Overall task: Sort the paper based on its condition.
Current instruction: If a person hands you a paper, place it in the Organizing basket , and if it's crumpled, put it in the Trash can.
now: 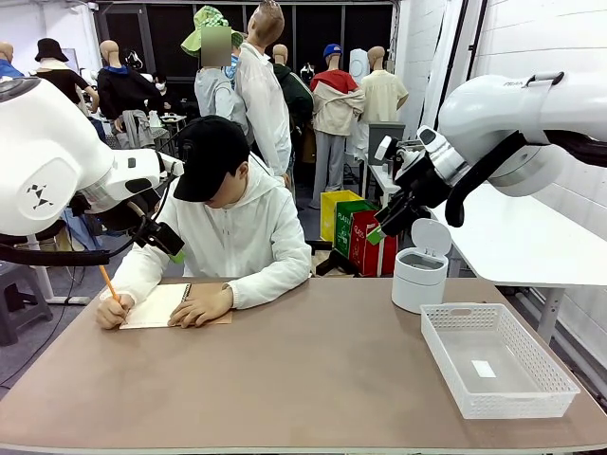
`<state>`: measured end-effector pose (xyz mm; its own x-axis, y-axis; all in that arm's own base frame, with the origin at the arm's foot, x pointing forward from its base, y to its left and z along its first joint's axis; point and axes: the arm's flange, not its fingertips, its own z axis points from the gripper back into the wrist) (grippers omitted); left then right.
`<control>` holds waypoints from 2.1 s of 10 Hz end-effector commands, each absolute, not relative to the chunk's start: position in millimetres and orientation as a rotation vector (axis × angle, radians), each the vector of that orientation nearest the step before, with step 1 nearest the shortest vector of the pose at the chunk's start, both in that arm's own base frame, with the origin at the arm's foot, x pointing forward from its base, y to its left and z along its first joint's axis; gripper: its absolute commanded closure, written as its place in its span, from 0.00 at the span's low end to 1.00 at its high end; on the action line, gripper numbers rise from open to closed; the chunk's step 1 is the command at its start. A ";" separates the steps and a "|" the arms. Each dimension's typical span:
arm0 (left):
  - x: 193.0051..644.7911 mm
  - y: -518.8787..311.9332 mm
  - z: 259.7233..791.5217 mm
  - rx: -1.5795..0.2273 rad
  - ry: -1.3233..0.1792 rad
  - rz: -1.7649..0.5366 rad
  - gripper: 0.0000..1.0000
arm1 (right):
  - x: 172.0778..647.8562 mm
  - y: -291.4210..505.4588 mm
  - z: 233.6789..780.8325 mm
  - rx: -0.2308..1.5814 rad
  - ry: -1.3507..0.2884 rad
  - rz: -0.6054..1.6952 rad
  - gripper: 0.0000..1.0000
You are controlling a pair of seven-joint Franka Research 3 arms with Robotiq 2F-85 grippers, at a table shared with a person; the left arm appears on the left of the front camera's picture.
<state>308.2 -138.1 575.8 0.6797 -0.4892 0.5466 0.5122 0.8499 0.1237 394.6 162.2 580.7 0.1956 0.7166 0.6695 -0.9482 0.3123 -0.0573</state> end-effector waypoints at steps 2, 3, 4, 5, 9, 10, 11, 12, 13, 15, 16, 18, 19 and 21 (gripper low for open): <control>308.0 -137.2 575.6 -0.042 -0.602 -0.562 0.00 | 394.4 162.0 580.8 0.411 -0.670 1.212 0.00; 308.0 -137.2 575.6 -0.042 -0.602 -0.562 0.00 | 394.4 162.0 580.8 0.411 -0.670 1.212 0.00; 308.0 -137.2 575.6 -0.042 -0.602 -0.562 0.00 | 394.4 162.0 580.8 0.411 -0.670 1.212 0.00; 308.0 -137.2 575.6 -0.042 -0.602 -0.562 0.00 | 394.4 162.0 580.8 0.411 -0.670 1.212 0.00; 308.0 -137.2 575.6 -0.042 -0.602 -0.562 0.00 | 394.4 162.0 580.8 0.411 -0.670 1.212 0.00; 308.0 -137.2 575.6 -0.042 -0.602 -0.562 0.00 | 394.4 162.0 580.8 0.411 -0.670 1.212 0.00; 308.0 -137.2 575.6 -0.042 -0.602 -0.562 0.00 | 394.4 162.0 580.8 0.411 -0.670 1.212 0.00; 308.0 -137.2 575.6 -0.042 -0.602 -0.562 0.00 | 394.4 162.0 580.8 0.411 -0.670 1.212 0.00; 308.0 -137.2 575.6 -0.042 -0.602 -0.562 0.00 | 394.4 162.0 580.8 0.411 -0.670 1.212 0.00; 308.0 -137.2 575.6 -0.042 -0.602 -0.562 0.00 | 394.4 162.0 580.8 0.411 -0.670 1.212 0.00; 308.0 -137.2 575.6 -0.042 -0.602 -0.562 0.00 | 394.4 162.0 580.8 0.411 -0.670 1.212 0.00; 308.0 -137.2 575.6 -0.042 -0.602 -0.562 0.00 | 394.4 162.0 580.8 0.411 -0.670 1.212 0.00; 308.0 -137.2 575.6 -0.042 -0.602 -0.562 0.00 | 394.4 162.0 580.8 0.411 -0.670 1.212 0.00; 308.0 -137.2 575.6 -0.042 -0.602 -0.562 0.00 | 394.4 162.0 580.8 0.411 -0.670 1.212 0.00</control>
